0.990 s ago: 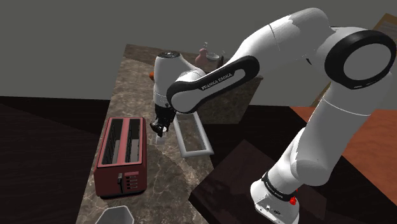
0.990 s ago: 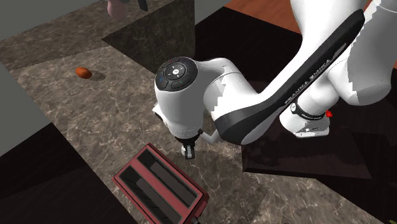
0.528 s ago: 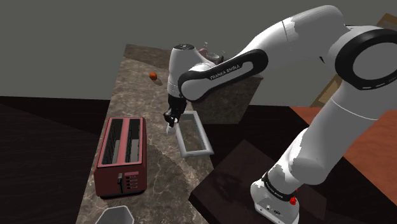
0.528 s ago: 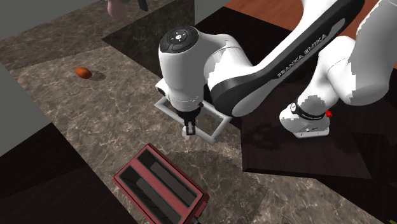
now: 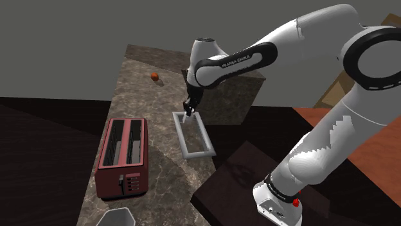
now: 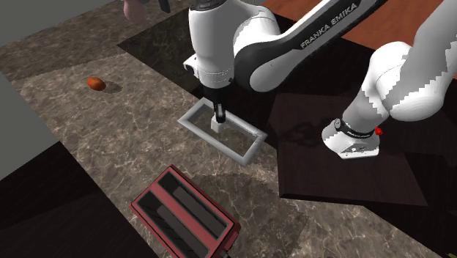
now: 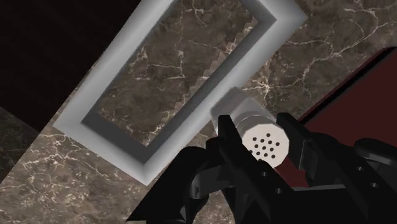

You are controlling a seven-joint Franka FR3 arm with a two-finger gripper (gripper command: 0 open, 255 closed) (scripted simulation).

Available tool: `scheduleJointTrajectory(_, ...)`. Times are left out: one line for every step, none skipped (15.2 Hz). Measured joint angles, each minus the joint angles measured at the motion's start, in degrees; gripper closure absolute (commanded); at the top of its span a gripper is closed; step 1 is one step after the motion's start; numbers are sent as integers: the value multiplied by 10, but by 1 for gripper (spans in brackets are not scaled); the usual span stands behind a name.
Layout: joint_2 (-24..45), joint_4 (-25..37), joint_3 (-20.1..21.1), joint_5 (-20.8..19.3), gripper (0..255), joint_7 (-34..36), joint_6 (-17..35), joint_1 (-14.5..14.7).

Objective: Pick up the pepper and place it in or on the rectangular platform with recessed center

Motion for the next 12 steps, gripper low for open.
scheduleJointTrajectory(-3,-2,-8,0,255,-16,0,-8)
scheduleJointTrajectory(-5,-2,-16,0,255,-31,-3,-15)
scheduleJointTrajectory(-7,1,-22,0,255,-43,-8,-20)
scheduleJointTrajectory(-6,8,-29,-1,255,-56,-13,-27)
scheduleJointTrajectory(-7,5,-35,-1,255,-67,-10,-32)
scheduleJointTrajectory(-4,5,-39,-2,255,-74,-7,-36)
scheduleJointTrajectory(-2,3,-41,-3,255,-77,-3,-38)
scheduleJointTrajectory(1,-1,-42,-4,255,-78,4,-38)
scheduleJointTrajectory(6,-3,-42,-5,255,-79,10,-39)
scheduleJointTrajectory(11,-6,-42,-6,255,-79,19,-39)
scheduleJointTrajectory(15,-9,-43,-7,255,-79,26,-40)
scheduleJointTrajectory(19,-14,-43,-8,255,-77,34,-40)
